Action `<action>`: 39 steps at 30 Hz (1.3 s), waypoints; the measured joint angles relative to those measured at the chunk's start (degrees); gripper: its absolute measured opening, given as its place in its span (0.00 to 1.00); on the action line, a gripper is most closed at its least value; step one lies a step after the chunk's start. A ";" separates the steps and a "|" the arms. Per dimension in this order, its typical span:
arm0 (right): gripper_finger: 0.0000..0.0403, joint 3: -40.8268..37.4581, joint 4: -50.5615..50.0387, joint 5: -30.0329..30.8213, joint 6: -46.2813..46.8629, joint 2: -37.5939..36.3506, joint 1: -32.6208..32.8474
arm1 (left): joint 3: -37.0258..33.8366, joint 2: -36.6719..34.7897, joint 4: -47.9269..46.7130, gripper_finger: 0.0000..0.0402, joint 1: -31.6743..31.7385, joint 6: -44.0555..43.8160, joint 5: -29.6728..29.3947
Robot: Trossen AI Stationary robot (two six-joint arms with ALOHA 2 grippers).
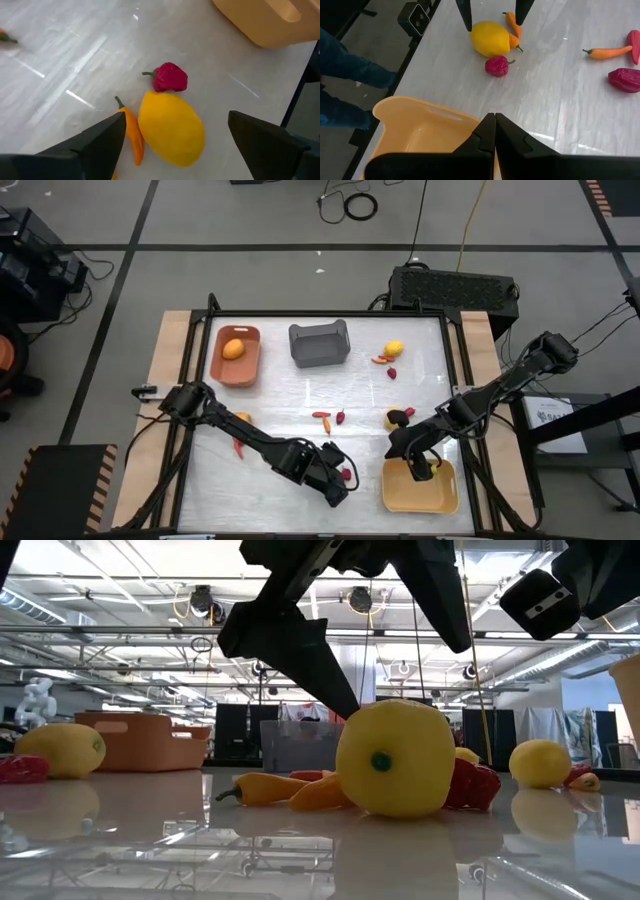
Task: Sort produce into baskets
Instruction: Put the lemon into the orange bin
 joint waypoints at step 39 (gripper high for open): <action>0.00 0.02 -0.07 -0.02 -0.54 0.02 -0.09 | -1.77 3.50 3.72 0.81 -1.57 1.52 -0.54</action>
